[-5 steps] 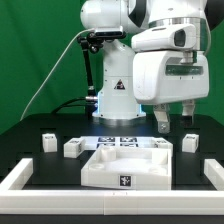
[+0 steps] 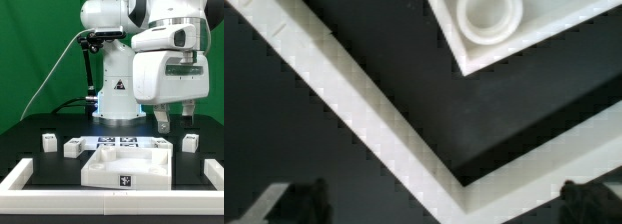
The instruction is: Assemble one leg
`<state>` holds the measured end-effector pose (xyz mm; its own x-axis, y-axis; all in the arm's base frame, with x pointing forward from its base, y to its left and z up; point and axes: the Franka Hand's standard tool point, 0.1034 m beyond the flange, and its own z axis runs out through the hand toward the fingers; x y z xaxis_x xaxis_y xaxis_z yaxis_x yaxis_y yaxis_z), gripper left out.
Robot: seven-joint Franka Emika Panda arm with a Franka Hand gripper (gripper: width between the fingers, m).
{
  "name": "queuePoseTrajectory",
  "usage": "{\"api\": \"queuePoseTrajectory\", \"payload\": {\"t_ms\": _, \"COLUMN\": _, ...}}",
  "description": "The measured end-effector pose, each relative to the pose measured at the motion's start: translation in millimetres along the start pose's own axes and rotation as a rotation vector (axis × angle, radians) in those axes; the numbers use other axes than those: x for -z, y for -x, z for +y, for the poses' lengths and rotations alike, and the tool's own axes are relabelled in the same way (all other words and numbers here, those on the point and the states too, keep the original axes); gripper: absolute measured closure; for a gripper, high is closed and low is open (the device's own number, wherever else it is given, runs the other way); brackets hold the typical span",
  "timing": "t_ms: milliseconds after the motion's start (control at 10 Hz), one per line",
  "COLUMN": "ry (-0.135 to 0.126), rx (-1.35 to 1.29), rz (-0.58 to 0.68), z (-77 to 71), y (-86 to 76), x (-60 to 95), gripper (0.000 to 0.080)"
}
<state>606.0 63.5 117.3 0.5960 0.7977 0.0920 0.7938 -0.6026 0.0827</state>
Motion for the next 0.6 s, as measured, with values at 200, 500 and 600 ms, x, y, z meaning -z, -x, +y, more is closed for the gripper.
{"api": "queuePoseTrajectory", "payload": {"t_ms": 200, "ry": 0.000, "rx": 0.000, "rz": 0.000, "z": 0.0, "y": 0.0, "x": 0.0, "gripper": 0.0150}}
{"api": "queuePoseTrajectory", "payload": {"t_ms": 500, "ry": 0.000, "rx": 0.108, "rz": 0.000, "z": -6.4, "y": 10.3, "x": -5.5, "gripper": 0.0150}}
{"api": "queuePoseTrajectory", "payload": {"t_ms": 600, "ry": -0.012, "rx": 0.154, "rz": -0.011, "z": -13.2, "y": 16.8, "x": -8.2, "gripper": 0.0150}}
